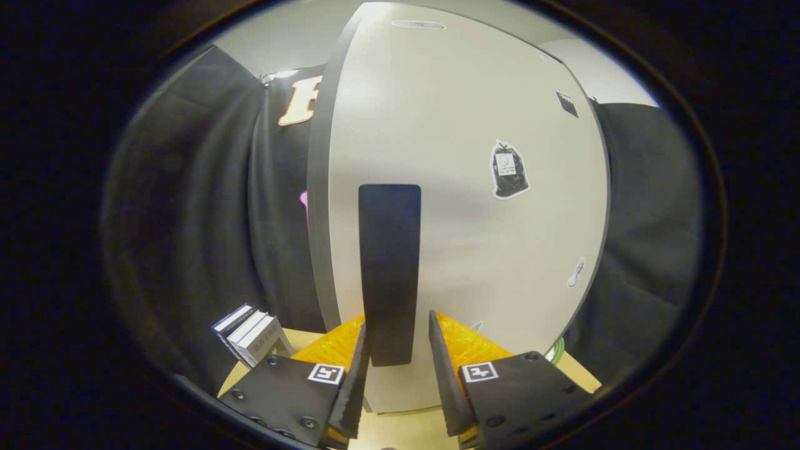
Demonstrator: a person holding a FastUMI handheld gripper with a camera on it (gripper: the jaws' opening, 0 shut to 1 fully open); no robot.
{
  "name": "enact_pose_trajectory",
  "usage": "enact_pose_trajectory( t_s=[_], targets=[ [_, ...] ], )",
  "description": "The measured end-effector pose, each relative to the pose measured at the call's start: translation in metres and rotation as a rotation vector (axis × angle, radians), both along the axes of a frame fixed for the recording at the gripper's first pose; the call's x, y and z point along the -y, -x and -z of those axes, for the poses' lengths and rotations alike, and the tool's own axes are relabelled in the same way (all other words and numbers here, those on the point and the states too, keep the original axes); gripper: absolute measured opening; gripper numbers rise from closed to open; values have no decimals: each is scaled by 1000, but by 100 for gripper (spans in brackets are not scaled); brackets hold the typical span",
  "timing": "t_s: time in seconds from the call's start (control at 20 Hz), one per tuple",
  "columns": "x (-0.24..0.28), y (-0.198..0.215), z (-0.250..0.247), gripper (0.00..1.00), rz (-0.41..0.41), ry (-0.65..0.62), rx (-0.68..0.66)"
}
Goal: Open the shoe cabinet door, grab the shoes and put them into the shoe cabinet, then close the shoe cabinet door.
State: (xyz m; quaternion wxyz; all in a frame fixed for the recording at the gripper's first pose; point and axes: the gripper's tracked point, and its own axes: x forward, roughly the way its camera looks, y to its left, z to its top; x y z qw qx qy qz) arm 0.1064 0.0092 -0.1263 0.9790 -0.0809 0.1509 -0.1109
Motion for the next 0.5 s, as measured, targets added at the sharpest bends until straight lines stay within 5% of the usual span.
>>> enact_pose_trajectory(
  t_s=[0.5],
  targets=[
    [-9,10,-20,54,-119,-39,30]
  ],
)
